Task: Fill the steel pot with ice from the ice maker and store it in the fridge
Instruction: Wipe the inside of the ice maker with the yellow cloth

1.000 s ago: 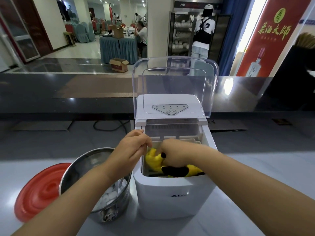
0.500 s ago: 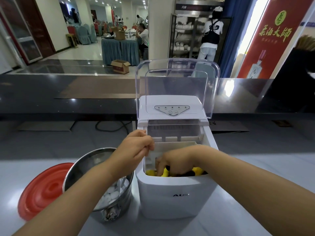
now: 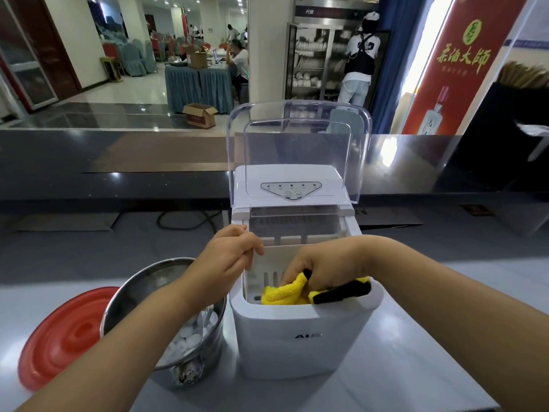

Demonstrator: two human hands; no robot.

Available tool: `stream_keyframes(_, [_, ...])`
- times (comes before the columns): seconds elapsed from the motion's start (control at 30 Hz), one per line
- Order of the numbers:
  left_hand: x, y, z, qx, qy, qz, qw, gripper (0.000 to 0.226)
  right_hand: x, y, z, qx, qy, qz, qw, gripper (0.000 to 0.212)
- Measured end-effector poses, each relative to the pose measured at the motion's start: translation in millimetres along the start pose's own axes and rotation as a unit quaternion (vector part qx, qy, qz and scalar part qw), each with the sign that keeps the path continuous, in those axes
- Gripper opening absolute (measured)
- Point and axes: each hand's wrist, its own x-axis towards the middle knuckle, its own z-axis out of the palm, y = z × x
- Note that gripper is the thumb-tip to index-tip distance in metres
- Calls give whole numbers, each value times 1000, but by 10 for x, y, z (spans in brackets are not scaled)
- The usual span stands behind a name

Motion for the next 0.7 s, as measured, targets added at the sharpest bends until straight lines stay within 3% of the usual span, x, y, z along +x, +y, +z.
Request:
stream_keyframes(0.23, [-4,0,-10,12,-6,-5,1000,27,-154,-135,-147,-139,-22,48,989,49])
stream_keyframes(0.3, [-3,24,-25,18,-12,-7,1000,28,-246,-105,-218,-96,5,34,995,44])
stream_keyframes(0.4, [-3,80,-41,19,-15,4,1000,32,-411,-13,-309,72,83,-19,994,37])
stream_keyframes(0.47, [-6,100,-54,-7,-8,-5,1000,39,-486,58,-348,206,140,-51,967,34])
stream_keyframes(0.57, [-20,205,-91,-95,44,-41,994,49,-520,115,-357,354,244,-95,898,35])
stream_keyframes(0.7, [58,636,-158,-222,114,-31,968,31,-452,-20,-271,401,358,-148,830,43])
